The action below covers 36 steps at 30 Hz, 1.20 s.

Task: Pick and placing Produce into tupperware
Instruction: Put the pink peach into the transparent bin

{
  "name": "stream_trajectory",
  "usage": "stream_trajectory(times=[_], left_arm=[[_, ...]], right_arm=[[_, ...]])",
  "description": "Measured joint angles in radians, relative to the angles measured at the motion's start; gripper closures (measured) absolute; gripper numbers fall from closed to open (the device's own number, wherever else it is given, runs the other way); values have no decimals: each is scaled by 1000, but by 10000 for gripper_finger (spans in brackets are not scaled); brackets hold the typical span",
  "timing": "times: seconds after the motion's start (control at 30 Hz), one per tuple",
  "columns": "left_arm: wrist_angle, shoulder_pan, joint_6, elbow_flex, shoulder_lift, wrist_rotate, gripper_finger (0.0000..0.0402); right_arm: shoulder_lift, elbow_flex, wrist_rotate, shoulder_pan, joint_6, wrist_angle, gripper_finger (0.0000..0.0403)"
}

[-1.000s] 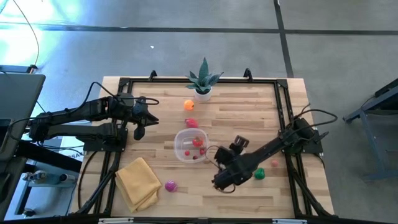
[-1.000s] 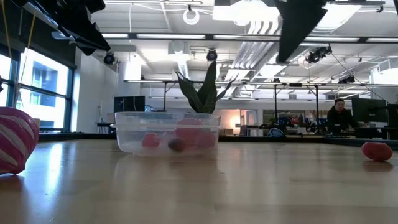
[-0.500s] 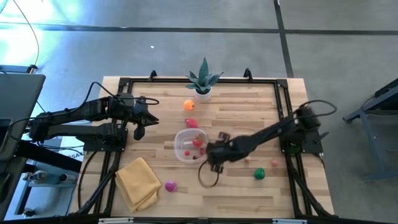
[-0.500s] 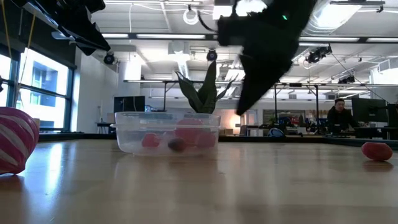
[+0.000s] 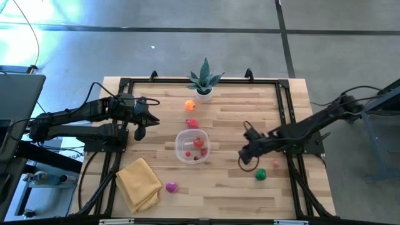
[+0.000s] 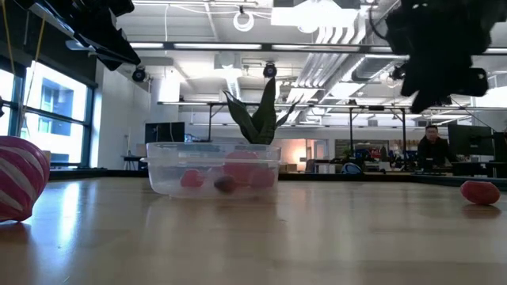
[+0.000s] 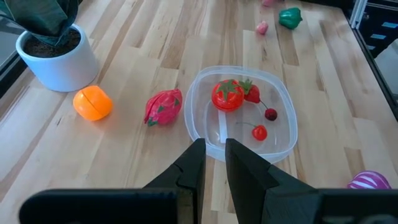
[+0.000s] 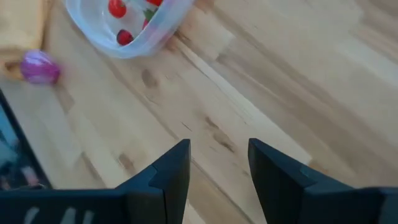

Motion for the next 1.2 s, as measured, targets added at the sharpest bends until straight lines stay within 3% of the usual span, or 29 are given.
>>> stream_trajectory(times=[0.1, 0.3, 0.7, 1.2], left_arm=[[0, 0, 0, 0, 0, 0, 348], [0, 0, 0, 0, 0, 0, 348], [0, 0, 0, 0, 0, 0, 348], [0, 0, 0, 0, 0, 0, 348]], right_arm=[[-21, -45, -3, 30, 90, -3, 249], [10, -90, -110, 64, 191, -20, 249], [116, -89, -151, 61, 221, -54, 248], [239, -89, -159, 61, 219, 22, 248]])
